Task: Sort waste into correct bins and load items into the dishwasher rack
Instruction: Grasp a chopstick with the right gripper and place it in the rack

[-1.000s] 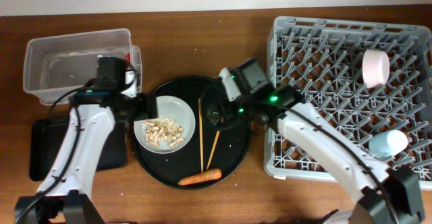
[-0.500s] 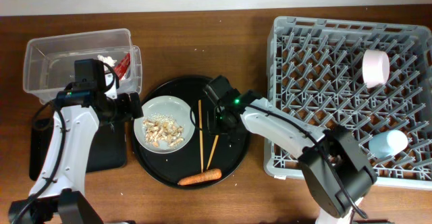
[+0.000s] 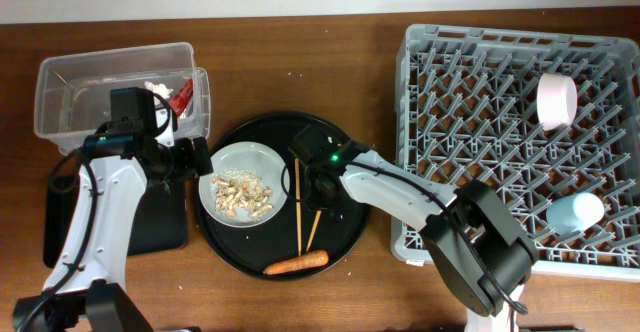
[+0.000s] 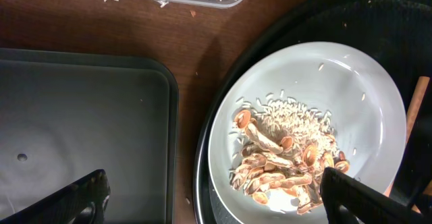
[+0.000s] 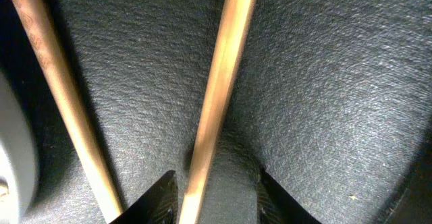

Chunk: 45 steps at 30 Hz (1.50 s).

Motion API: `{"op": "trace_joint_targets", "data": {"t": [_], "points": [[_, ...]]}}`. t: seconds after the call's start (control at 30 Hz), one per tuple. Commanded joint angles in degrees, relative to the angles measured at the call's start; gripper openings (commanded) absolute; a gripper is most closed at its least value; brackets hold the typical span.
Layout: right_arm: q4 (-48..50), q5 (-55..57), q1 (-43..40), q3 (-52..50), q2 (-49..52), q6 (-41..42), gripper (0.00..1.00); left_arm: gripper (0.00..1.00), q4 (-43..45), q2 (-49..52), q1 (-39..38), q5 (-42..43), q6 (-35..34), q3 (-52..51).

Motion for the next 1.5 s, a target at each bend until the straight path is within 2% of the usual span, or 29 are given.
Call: {"op": "trace_joint_targets", "data": {"t": [0.0, 0.13, 0.3, 0.57, 0.67, 0.7, 0.9, 1.0, 1.17, 1.3, 1.37, 1.47], "points": [[-5.6, 7.7, 0.3, 4.7, 1.9, 0.7, 0.43, 0.99, -0.1, -1.0, 0.2, 1.0, -0.6, 0.2], [-10.2, 8.7, 0.2, 11.1, 1.9, 0.7, 0.45, 0.99, -0.1, -1.0, 0.2, 1.0, -0.5, 0.2], [-10.5, 8.7, 0.3, 10.6, 2.6, 0.7, 0.45, 0.99, -0.1, -1.0, 0.1, 1.0, -0.5, 0.2], [-10.5, 6.1, 0.3, 10.5, 9.5, 1.1, 0.43, 0.99, -0.2, -1.0, 0.2, 1.0, -0.6, 0.2], [-10.0, 3.9, 0.3, 10.5, 9.5, 1.1, 0.24, 0.99, -0.2, -1.0, 0.2, 1.0, -0.5, 0.2], [-9.5, 2.8, 0.3, 10.5, 9.5, 1.0, 0.2, 0.99, -0.2, -1.0, 0.2, 1.0, -0.5, 0.2], [-7.6, 0.5, 0.3, 10.9, 9.4, 1.0, 0.07, 0.99, -0.2, -1.0, 0.2, 1.0, -0.5, 0.2], [-7.7, 0.5, 0.3, 12.9, 9.2, 0.1, 0.04, 0.99, -0.2, -1.0, 0.2, 1.0, -0.5, 0.2], [-9.1, 0.9, -0.4, 19.7, 4.9, -8.1, 0.04, 0.99, -0.2, -1.0, 0.2, 1.0, -0.5, 0.2], [-16.7, 9.1, -3.7, 26.2, -0.7, -14.7, 0.04, 0.99, -0.2, -1.0, 0.2, 1.0, -0.5, 0.2], [-23.1, 16.3, -8.8, 26.8, -5.0, -15.8, 0.04, 0.99, -0.2, -1.0, 0.2, 1.0, -0.5, 0.2], [-28.8, 15.9, -17.3, 26.8, -7.0, -20.9, 0.04, 0.99, -0.2, -1.0, 0.2, 1.0, -0.5, 0.2]]}}
